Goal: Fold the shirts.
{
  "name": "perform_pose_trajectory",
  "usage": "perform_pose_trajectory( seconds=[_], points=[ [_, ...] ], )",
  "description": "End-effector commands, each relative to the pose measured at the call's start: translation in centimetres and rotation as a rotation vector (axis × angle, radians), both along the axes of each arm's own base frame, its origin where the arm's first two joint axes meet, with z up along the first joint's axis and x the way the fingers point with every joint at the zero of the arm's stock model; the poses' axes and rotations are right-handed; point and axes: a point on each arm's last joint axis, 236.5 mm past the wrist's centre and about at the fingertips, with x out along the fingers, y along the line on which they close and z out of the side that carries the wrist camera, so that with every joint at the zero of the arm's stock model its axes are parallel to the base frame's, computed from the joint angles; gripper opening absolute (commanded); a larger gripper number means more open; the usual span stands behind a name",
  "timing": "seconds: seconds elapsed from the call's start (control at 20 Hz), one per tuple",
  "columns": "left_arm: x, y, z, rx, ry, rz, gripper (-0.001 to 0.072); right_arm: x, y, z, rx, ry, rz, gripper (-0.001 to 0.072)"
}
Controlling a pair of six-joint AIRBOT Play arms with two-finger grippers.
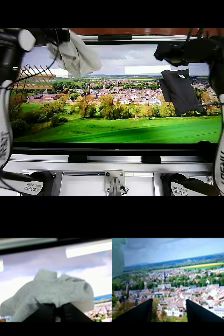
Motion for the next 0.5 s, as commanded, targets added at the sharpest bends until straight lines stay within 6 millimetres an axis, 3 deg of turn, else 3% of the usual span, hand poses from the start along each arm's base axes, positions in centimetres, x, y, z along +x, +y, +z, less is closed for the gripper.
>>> perform_pose_trajectory(
  seconds=[0.0, 0.1, 0.2, 0.3, 0.45],
  points=[
    [-9.4, -3.4, 7.8, -0.019, -0.076, -0.122, 0.0034, -4.0, -1.7, 7.3, -0.047, -0.152, -0.023, 0.0541],
    [-12.9, -5.1, 5.0, 0.001, 0.058, -0.169, 0.0034, -7.0, -2.9, 9.9, -0.084, -0.193, -0.039, 0.0541],
    [-15.3, -6.9, -0.9, 0.043, 0.257, -0.200, 0.0034, -9.9, -3.7, 10.8, -0.113, -0.178, -0.045, 0.0541],
    [-17.3, -9.7, -7.2, 0.051, 0.420, -0.255, 0.0034, -12.1, -4.0, 9.5, -0.132, -0.091, -0.034, 0.0541],
    [-20.7, -14.4, -16.2, -0.006, 0.604, -0.319, 0.0034, -14.8, -4.3, 4.0, -0.175, 0.147, -0.007, 0.0541]
  ],
)
